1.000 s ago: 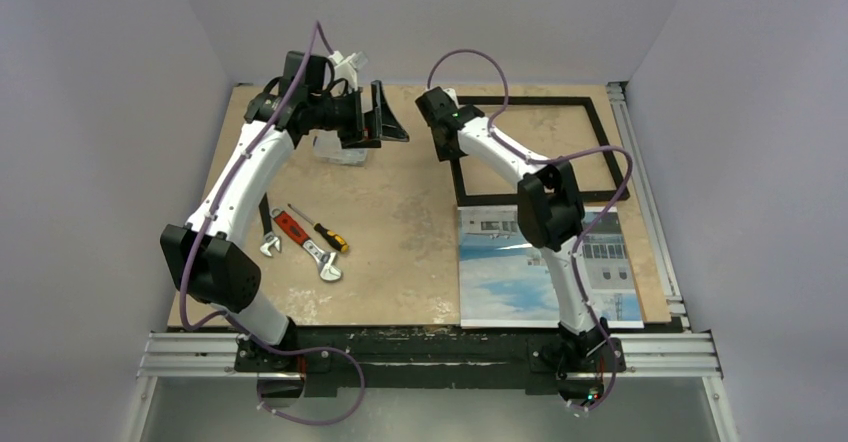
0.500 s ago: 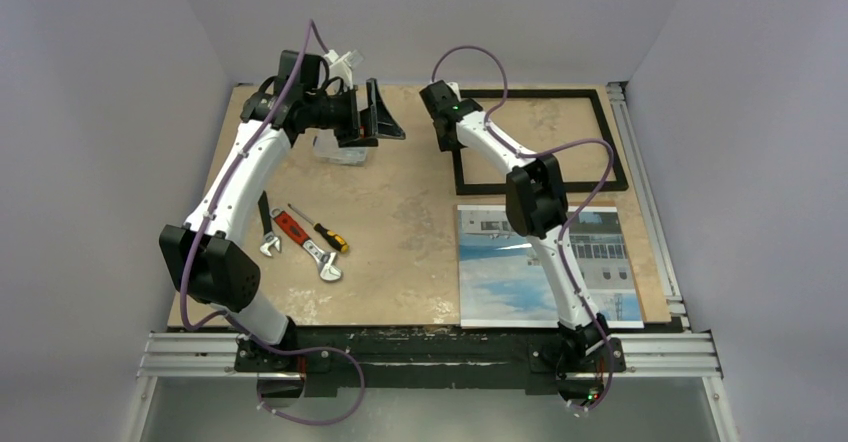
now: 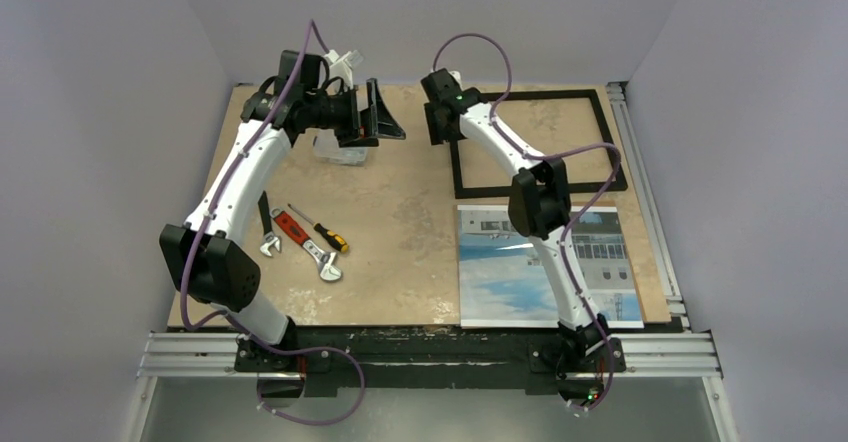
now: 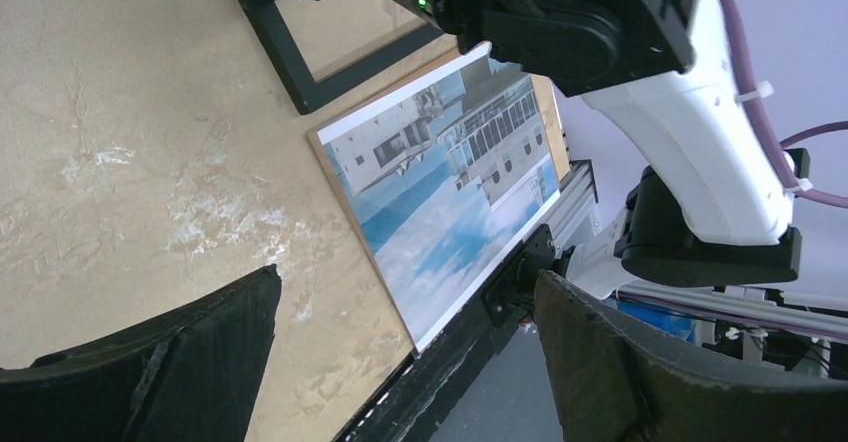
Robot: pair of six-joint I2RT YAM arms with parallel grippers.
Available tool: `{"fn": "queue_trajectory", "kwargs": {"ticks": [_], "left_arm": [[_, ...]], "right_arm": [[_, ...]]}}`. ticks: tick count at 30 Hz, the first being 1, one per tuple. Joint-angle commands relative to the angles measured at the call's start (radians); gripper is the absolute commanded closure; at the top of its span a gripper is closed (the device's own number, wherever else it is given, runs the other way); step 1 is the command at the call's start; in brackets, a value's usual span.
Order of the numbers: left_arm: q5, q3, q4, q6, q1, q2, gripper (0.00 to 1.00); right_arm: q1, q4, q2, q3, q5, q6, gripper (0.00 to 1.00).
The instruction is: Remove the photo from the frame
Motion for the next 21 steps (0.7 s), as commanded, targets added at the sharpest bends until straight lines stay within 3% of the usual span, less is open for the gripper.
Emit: {"fn": "queue_trajectory", "kwargs": {"ticks": [1,7,11,15,17,21], "left_arm": [[0.022,0.001,0.034,-0.012,0.007,-0.003,0.06],[0.090,-0.050,0.122,-0.082,0.000,-0.016,0.06],[0.133,-0.096,0.197,-0.145,-0.032,-0.005,0.06],[0.186,-0.144,0.289,-0.215,-0.103,0.024,0.06],[0.229,-0.172,0.353,-0.267,-0.142,0.053,0.06],[0.236,-0.226,0.443,-0.322,-0.218,0.103,0.06]], "right_arm": [[0.004,-0.094,-0.240,-0.047,0.001,0.047,0.30],[0.018,0.087,-0.691,-0.759,-0.171,0.168,0.32],[0.077,0.162,-0.948,-1.111,-0.159,0.254,0.31],[0.137,0.248,-1.156,-1.379,-0.183,0.375,0.29],[0.160,0.294,-1.224,-1.480,-0.202,0.425,0.23],[0.168,0.387,-1.306,-1.627,-0.250,0.488,0.21]]}}
